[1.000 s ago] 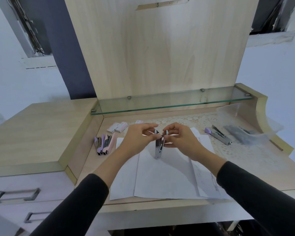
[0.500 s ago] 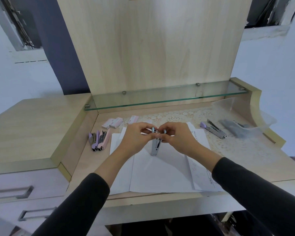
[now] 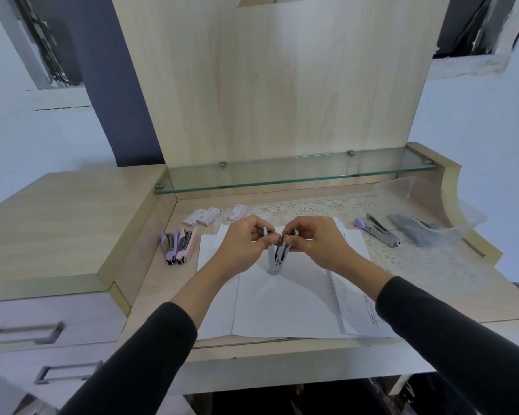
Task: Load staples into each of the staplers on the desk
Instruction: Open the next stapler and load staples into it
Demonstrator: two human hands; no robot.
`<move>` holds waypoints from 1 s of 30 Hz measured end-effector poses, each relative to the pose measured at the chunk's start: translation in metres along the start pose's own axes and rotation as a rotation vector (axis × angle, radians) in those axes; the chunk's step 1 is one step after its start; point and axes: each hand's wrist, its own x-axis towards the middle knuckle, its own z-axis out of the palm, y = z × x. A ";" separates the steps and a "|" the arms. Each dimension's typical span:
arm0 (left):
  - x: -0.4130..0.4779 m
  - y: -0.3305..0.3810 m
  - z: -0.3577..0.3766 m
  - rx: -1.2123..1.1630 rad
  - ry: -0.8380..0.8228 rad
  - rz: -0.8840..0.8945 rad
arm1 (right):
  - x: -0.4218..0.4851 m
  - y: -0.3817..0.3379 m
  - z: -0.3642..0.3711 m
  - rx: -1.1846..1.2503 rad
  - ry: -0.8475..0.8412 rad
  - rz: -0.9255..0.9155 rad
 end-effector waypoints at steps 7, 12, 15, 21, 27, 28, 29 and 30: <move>-0.006 -0.003 -0.003 -0.078 0.017 0.007 | -0.001 0.001 -0.006 0.014 -0.026 0.017; -0.017 -0.014 -0.020 0.035 0.074 0.076 | -0.008 0.007 -0.021 -0.146 -0.050 -0.002; -0.024 -0.025 -0.032 0.093 0.077 0.090 | -0.014 0.011 -0.030 -0.269 -0.074 -0.009; -0.033 -0.044 -0.035 0.323 0.056 0.150 | -0.024 0.029 -0.038 -0.342 -0.071 0.040; -0.031 -0.048 -0.026 0.473 0.013 0.147 | -0.032 0.050 -0.029 -0.339 0.025 0.056; -0.031 -0.048 -0.023 0.479 0.009 0.159 | -0.033 0.051 -0.028 -0.331 0.039 0.050; -0.029 -0.046 -0.019 0.486 0.003 0.180 | -0.035 0.052 -0.027 -0.321 0.048 0.046; -0.027 -0.044 -0.015 0.496 -0.005 0.212 | -0.036 0.053 -0.027 -0.308 0.055 0.042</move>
